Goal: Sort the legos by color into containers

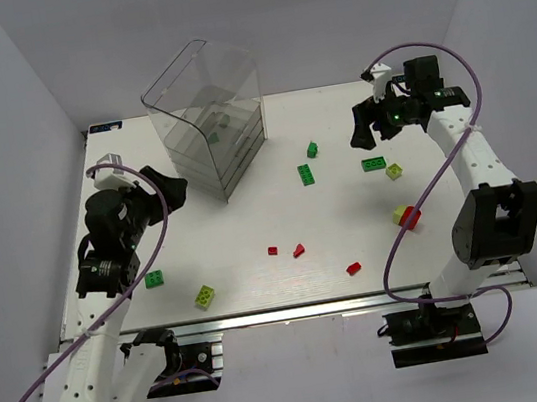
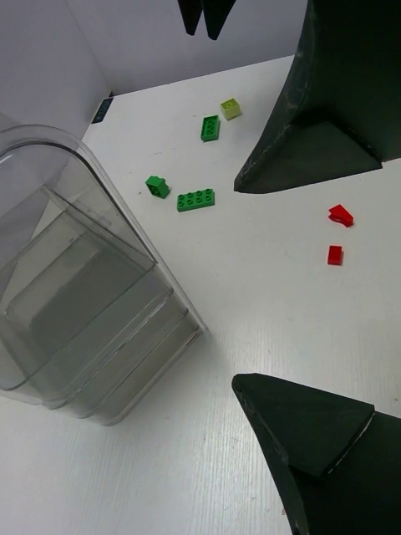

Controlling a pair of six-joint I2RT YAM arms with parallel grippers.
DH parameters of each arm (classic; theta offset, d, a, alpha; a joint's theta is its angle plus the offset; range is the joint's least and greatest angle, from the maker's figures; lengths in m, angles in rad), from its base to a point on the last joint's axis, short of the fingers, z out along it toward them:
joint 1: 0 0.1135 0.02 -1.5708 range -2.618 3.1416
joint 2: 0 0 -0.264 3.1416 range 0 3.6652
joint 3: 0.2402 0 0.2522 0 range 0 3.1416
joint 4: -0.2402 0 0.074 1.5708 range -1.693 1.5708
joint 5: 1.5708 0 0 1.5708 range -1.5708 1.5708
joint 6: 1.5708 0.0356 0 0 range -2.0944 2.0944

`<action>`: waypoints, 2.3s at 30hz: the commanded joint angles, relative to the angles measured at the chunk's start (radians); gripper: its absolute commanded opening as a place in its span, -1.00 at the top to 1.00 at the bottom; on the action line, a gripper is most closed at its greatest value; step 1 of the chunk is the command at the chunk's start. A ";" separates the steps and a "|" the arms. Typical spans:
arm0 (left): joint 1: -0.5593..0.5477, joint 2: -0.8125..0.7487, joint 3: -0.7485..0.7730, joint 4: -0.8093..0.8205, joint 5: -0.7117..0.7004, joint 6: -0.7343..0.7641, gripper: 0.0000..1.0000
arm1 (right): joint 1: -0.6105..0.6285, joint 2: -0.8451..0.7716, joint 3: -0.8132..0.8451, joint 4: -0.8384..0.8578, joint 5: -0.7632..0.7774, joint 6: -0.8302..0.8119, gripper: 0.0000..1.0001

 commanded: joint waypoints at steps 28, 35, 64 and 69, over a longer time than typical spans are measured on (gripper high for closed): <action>0.001 0.017 -0.059 0.039 0.144 -0.136 -0.72 | 0.324 0.415 0.236 0.582 -0.359 0.948 -0.39; -0.009 0.014 -0.048 0.036 0.133 -0.166 -0.71 | 0.352 0.564 0.244 0.888 -0.341 1.289 -0.24; -0.018 0.041 -0.065 0.075 0.164 -0.227 -0.58 | 0.386 0.789 0.422 1.166 -0.313 1.321 0.68; -0.018 0.092 -0.039 0.087 0.197 -0.222 -0.56 | 0.380 0.749 0.354 1.232 -0.336 1.349 1.00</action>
